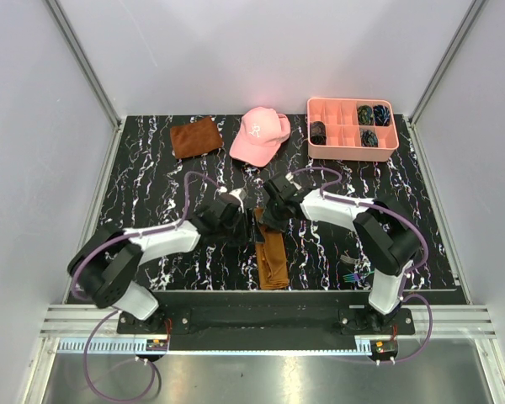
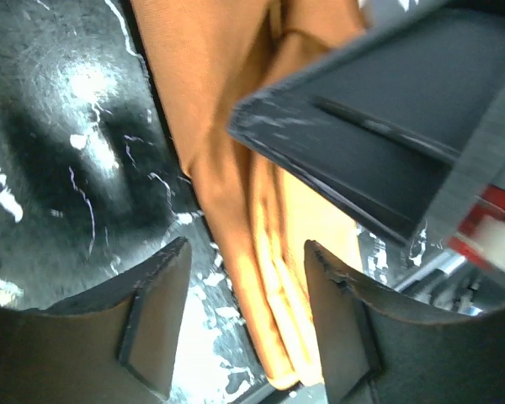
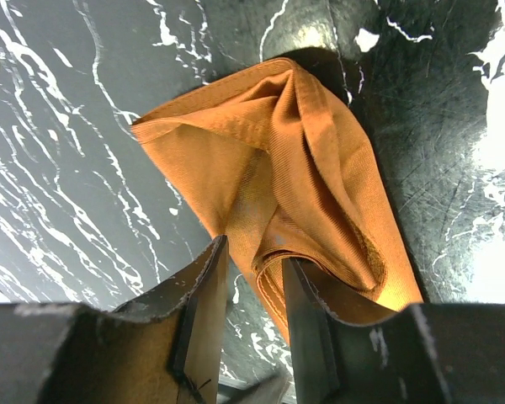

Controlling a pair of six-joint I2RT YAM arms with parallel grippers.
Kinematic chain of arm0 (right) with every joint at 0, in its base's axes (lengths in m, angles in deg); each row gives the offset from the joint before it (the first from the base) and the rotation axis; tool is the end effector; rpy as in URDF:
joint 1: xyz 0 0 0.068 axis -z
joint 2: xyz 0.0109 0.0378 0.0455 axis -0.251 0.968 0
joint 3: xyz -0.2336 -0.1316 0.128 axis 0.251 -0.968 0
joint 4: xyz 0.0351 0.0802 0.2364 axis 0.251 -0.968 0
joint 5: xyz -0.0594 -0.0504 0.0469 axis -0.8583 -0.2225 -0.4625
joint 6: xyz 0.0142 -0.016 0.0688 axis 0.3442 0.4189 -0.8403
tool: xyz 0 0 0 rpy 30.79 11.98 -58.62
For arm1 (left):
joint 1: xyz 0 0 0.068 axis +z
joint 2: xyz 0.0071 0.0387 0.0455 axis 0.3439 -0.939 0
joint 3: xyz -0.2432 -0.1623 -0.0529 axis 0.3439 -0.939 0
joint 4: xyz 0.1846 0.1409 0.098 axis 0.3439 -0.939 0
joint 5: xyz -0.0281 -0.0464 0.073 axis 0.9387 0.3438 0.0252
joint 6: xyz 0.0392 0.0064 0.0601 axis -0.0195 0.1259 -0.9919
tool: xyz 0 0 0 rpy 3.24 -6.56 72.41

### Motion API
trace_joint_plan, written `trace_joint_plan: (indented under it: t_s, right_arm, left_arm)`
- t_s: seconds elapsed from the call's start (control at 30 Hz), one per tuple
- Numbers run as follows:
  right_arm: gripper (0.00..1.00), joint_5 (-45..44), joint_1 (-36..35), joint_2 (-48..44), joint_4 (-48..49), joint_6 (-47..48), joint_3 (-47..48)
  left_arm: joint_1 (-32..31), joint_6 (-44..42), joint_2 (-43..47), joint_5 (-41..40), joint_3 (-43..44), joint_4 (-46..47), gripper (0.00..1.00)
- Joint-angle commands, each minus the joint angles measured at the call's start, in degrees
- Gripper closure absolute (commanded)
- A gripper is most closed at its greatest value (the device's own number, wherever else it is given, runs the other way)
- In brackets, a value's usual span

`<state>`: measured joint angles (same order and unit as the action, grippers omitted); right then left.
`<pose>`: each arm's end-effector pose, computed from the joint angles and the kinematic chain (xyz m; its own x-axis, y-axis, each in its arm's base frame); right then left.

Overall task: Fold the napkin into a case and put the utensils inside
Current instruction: Smooth out the smaller rectangle-folded napkin at the center of the board.

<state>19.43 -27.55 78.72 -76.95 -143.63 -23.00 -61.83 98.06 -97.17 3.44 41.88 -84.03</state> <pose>0.2814 0.2553 0.1747 -0.8988 0.3841 -0.2114 0.2656 0.8606 0.4345 0.2157 -0.2070 0.1772 -0.9207 -0.1211 -0.3709 0.1254 0.8084 -0.5752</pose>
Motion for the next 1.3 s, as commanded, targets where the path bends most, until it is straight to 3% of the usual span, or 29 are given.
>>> trace_joint_plan:
  t_s: [0.0, 0.17, 0.4, 0.67, 0.8, 1.27]
  right_arm:
    - [0.59, 0.8, -0.9, 0.5, 0.7, -0.2, 2.3]
    - [0.60, 1.1, -0.9, 0.4, 0.7, -3.3, 1.9]
    - [0.61, 2.3, -0.9, -0.5, 0.7, -5.3, 2.3]
    - [0.59, 1.3, -0.6, -2.9, 0.4, 1.0, 1.9]
    - [0.45, 0.7, -0.5, -5.1, -1.0, 6.0, 0.2]
    - [0.24, 3.9, 4.0, -12.6, -0.7, 10.1, -6.1]
  left_arm:
    - [-0.4, 0.5, 5.6, -2.1, -0.1, 2.3, 0.34]
    - [-0.6, -0.1, -0.6, 0.9, 2.7, 2.2, 0.31]
    - [-0.7, -0.2, -4.7, -0.7, 3.0, 2.2, 0.36]
    - [-0.6, -0.5, -7.5, -3.8, 4.0, -1.2, 0.68]
    - [-0.6, -0.8, -7.8, -4.6, 3.6, -2.0, 0.74]
    - [-0.7, -0.5, -6.1, -3.3, 3.5, -1.6, 0.79]
